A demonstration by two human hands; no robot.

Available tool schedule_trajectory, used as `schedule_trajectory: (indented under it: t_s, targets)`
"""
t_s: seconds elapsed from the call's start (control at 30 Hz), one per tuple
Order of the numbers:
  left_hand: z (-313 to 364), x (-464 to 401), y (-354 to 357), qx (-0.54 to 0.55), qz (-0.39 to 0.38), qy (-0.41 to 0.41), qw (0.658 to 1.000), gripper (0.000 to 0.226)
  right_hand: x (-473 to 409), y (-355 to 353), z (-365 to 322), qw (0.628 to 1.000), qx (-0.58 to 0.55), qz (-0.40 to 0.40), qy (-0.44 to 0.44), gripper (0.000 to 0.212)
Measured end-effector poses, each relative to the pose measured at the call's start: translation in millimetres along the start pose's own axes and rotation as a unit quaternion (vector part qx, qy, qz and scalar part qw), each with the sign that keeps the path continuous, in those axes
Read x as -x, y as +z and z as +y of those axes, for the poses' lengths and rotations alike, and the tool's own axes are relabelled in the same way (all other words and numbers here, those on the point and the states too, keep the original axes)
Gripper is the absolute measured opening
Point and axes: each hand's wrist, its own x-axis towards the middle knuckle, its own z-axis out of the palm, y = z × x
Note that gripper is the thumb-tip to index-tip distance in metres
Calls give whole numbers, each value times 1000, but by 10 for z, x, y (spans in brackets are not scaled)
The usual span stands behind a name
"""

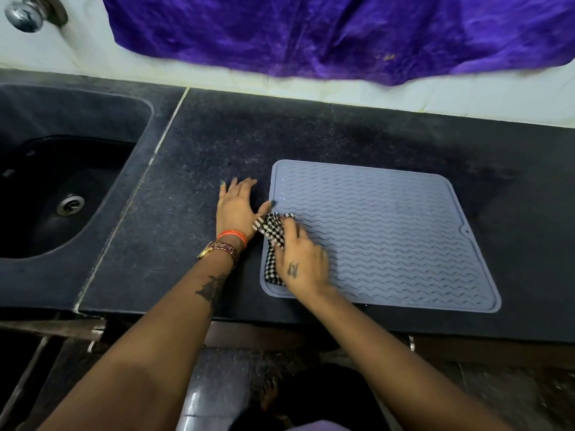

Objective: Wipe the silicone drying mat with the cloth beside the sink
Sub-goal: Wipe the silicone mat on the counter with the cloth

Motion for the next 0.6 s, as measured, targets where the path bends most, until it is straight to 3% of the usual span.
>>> schedule_trajectory:
  t_s: [0.17,0.27,0.37,0.47,0.6]
  targets:
    - [17,31,-2,-7,12,-5,1000,57,6,-179,351,999,-6,-2,54,40]
    - [20,12,8,-10,10,-4,1000,57,63,-306,472,991,-59,59,106,41]
    - [18,-1,7,-11,7,-6,1000,57,1,-255,306,984,-100,113,96,40]
    - [7,6,10,-10,1,2,1000,56,-30,-80,29,993,-102,46,42,42]
    - [13,6,1,-6,6,-1,1000,56,0,-10,28,1000,-12,-10,-9,50]
